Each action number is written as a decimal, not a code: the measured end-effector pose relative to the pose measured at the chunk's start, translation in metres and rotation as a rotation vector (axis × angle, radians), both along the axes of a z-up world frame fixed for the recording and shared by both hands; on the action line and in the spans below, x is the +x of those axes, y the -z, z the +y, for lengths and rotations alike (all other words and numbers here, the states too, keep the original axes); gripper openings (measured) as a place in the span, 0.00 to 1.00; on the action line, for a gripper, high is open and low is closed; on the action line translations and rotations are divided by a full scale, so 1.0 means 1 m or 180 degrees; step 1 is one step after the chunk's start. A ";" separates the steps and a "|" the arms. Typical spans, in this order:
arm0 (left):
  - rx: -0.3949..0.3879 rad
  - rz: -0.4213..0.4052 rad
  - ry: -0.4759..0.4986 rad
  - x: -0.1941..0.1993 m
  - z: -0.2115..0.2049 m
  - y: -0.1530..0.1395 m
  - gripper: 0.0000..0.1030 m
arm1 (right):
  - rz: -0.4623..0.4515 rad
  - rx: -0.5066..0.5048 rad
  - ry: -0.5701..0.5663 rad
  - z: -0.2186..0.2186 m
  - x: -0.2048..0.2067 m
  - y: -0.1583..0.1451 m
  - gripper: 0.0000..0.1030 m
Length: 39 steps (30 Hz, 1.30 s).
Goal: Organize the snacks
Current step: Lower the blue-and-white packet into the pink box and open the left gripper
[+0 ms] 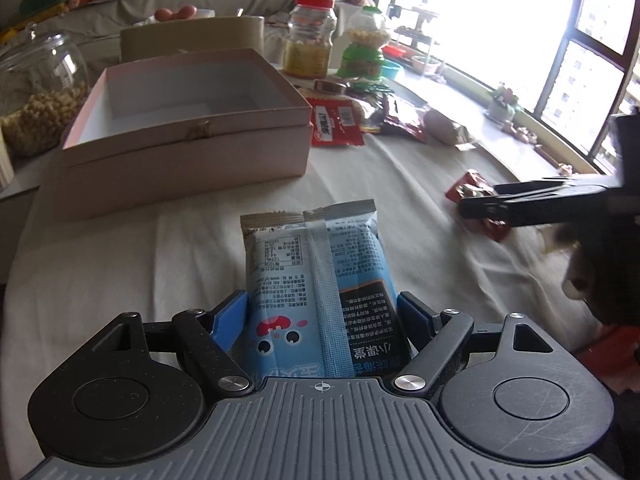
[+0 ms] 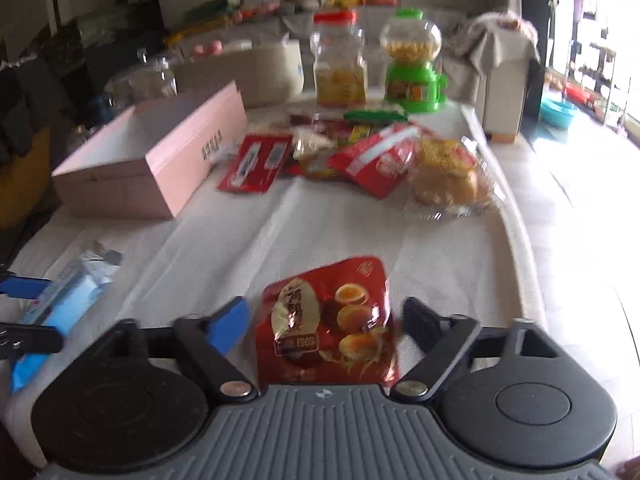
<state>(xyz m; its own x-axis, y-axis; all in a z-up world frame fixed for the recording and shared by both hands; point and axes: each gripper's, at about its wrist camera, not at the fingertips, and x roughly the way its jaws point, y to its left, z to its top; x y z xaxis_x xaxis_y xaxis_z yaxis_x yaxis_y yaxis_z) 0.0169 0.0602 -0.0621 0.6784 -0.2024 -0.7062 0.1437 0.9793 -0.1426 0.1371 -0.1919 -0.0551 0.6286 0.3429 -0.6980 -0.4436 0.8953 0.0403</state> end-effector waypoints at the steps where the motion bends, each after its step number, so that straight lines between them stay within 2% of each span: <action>1: 0.0003 -0.0007 0.0017 -0.005 0.002 -0.002 0.83 | -0.0036 -0.0108 -0.0036 0.005 -0.003 -0.001 0.70; 3: 0.0022 -0.0037 0.0052 -0.015 0.006 -0.006 0.83 | -0.0068 -0.0312 -0.0177 0.015 -0.013 -0.004 0.69; 6: 0.0042 -0.0108 0.0080 -0.028 0.013 -0.016 0.83 | -0.0097 -0.0340 -0.0377 0.025 -0.033 -0.016 0.69; 9: -0.0033 -0.0247 0.0048 -0.038 0.025 -0.032 0.83 | -0.0123 -0.0176 -0.0555 0.035 -0.050 -0.041 0.69; 13: -0.0073 -0.0639 -0.0123 -0.039 0.048 -0.070 0.83 | -0.0451 0.0172 -0.0817 0.061 -0.062 -0.097 0.69; 17: 0.0106 -0.1172 -0.0367 -0.017 0.077 -0.124 0.83 | -0.0767 0.0516 -0.0940 0.101 -0.046 -0.163 0.69; 21: -0.0112 -0.1300 -0.0514 0.034 0.102 -0.150 0.83 | -0.1010 0.0584 -0.0843 0.149 -0.004 -0.206 0.69; 23: -0.0149 -0.1256 -0.0491 0.064 0.107 -0.145 0.83 | -0.0970 0.0550 -0.0727 0.168 0.021 -0.208 0.69; 26: -0.0221 -0.0958 -0.0332 0.112 0.108 -0.112 0.84 | -0.0767 0.0477 -0.0591 0.189 0.052 -0.190 0.69; 27: -0.0178 -0.0778 -0.0231 0.128 0.106 -0.094 0.86 | -0.0711 0.0417 -0.0544 0.194 0.062 -0.179 0.69; 29: 0.0083 -0.0493 -0.0246 0.154 0.102 -0.063 0.86 | -0.0607 0.0294 -0.0448 0.203 0.079 -0.159 0.69; 30: 0.0201 -0.0481 -0.0318 0.160 0.102 -0.054 0.86 | -0.0543 0.0242 -0.0393 0.206 0.088 -0.150 0.69; 31: 0.0208 -0.0528 -0.0367 0.161 0.106 -0.049 0.85 | -0.0478 0.0204 -0.0364 0.207 0.093 -0.141 0.69; 34: -0.0036 -0.0668 -0.0432 0.155 0.121 -0.045 0.86 | -0.0331 0.0104 -0.0361 0.214 0.105 -0.117 0.69; 37: 0.0103 -0.0615 -0.0265 0.156 0.123 -0.041 0.86 | -0.0198 0.0037 -0.0359 0.232 0.125 -0.099 0.70; 39: 0.0112 -0.0545 -0.0206 0.157 0.121 -0.038 0.85 | -0.0031 0.0136 -0.0383 0.246 0.142 -0.090 0.70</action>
